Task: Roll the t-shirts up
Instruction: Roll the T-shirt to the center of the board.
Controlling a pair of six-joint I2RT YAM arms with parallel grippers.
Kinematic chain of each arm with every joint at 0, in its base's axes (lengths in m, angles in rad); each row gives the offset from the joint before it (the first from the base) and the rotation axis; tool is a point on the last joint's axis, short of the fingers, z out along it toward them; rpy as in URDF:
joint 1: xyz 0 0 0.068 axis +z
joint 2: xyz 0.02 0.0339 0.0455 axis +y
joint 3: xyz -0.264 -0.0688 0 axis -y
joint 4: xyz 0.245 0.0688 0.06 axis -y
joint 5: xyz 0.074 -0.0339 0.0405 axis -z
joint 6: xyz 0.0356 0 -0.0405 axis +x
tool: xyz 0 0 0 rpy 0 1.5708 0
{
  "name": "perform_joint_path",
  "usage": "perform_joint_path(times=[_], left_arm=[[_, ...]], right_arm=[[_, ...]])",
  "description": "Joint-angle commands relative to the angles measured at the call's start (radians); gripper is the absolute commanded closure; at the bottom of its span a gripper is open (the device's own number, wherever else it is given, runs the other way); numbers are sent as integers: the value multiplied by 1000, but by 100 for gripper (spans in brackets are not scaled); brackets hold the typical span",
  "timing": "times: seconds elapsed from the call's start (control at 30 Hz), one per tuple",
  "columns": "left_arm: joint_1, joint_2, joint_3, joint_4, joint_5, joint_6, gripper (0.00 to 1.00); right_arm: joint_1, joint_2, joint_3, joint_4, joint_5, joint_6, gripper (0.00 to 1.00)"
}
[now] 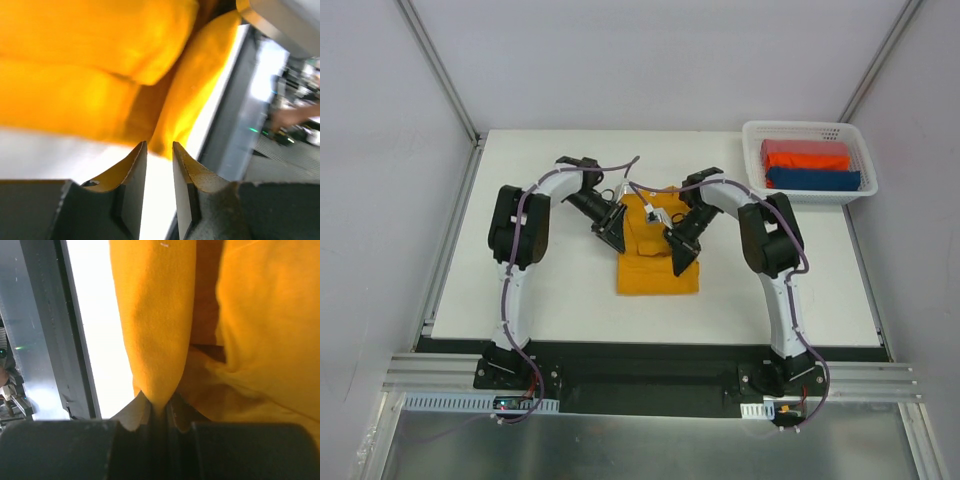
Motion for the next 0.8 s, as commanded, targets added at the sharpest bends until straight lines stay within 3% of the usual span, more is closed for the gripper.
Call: perform_joint_path(times=[0.0,0.17,0.33,0.47,0.53,0.6,0.77], left_arm=[[20,-198,14,146,-161,-45,73],[-64,-488,-205,395,-482,2,55],[-181,-630,-355,535,-641,-25,30],[-216,-645,-429,541,-643,-111,30],[-279,-694,-539,578,-653,-33,24],[-323,-748,-687,691,-669,69,21],[-451,-838,-877,861,-750,223,19]], right_arm=[[-13,65,111,-214,-29,-17,90],[-13,188,215,-245,9,107,89],[-25,253,303,-295,9,151,88],[-16,260,306,-301,22,146,87],[-11,265,309,-308,29,143,86],[-4,268,313,-311,38,143,86],[3,286,332,-332,46,137,85]])
